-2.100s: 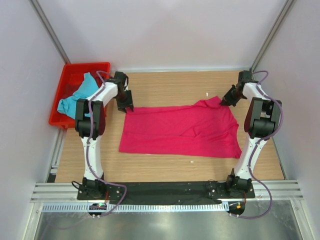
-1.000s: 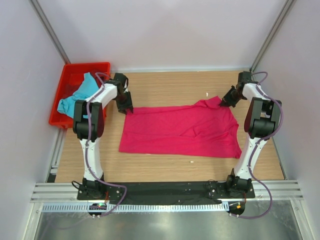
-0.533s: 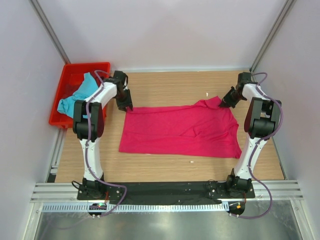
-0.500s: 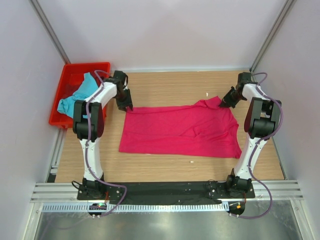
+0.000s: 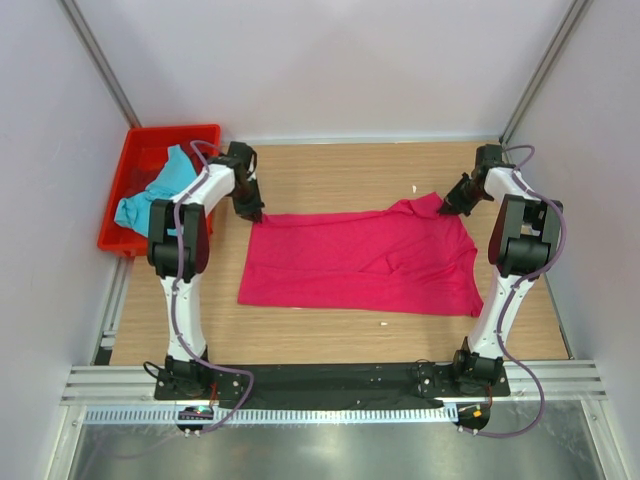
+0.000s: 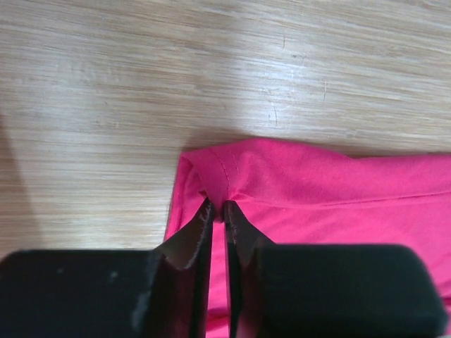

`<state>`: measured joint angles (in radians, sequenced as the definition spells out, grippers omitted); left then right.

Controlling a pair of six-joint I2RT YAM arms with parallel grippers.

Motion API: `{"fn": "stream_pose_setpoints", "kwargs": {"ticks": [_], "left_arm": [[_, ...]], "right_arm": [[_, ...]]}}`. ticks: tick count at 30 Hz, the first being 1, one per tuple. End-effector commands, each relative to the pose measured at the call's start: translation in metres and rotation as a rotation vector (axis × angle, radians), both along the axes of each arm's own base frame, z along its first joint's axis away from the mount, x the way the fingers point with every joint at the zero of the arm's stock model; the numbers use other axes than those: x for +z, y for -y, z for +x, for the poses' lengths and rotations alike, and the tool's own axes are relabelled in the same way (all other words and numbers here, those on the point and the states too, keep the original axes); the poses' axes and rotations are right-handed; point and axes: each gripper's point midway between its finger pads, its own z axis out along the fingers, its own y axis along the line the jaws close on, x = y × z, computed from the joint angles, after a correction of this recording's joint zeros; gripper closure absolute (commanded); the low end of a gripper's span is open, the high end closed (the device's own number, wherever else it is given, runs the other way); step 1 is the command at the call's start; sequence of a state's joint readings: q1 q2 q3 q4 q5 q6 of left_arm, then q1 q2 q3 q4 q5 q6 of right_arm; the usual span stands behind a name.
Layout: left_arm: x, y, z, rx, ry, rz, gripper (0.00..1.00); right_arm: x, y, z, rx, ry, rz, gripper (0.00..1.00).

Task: Fold and stack the t-shirts
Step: Fold the tshirt

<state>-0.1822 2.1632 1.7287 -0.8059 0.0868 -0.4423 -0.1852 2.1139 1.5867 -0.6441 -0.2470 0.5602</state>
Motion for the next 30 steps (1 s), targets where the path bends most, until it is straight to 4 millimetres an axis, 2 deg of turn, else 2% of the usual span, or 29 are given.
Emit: {"fn": "stream_pose_setpoints", "kwargs": {"ticks": [1,5,10,11,12,13,16,25,28,30], "left_arm": [[0.008,0.001,0.012,0.003,0.031,0.009,0.9],[0.009,-0.001,0.014,0.006,0.031,0.017,1.0],[0.007,-0.003,0.01,0.012,0.028,0.03,1.0],[0.007,-0.004,0.01,0.016,0.027,0.034,0.96],[0.006,-0.005,0.01,0.016,0.025,0.036,0.77],[0.005,-0.005,0.008,0.019,0.022,0.039,0.71],[0.004,-0.006,0.009,0.022,0.026,0.039,0.66],[-0.003,-0.003,0.012,0.015,0.014,0.029,0.74],[-0.003,0.0,0.011,0.01,0.011,0.015,0.82],[0.0,0.001,0.011,0.007,0.013,0.007,0.95]], "right_arm": [[0.031,0.0,0.016,-0.008,0.085,0.003,0.99],[0.034,0.002,0.02,-0.009,0.087,0.003,0.99],[0.035,0.002,0.019,-0.004,0.085,0.0,0.99],[0.034,0.002,0.019,-0.003,0.083,0.0,0.99],[0.034,0.002,0.019,-0.003,0.083,0.0,0.99],[0.034,0.002,0.019,-0.003,0.083,0.0,0.99],[0.032,0.002,0.017,-0.001,0.081,0.0,0.99],[0.031,0.001,0.015,0.0,0.079,0.0,0.99],[0.031,0.002,0.016,-0.002,0.08,-0.005,0.99],[0.031,0.005,0.017,-0.013,0.078,-0.015,0.99]]}}
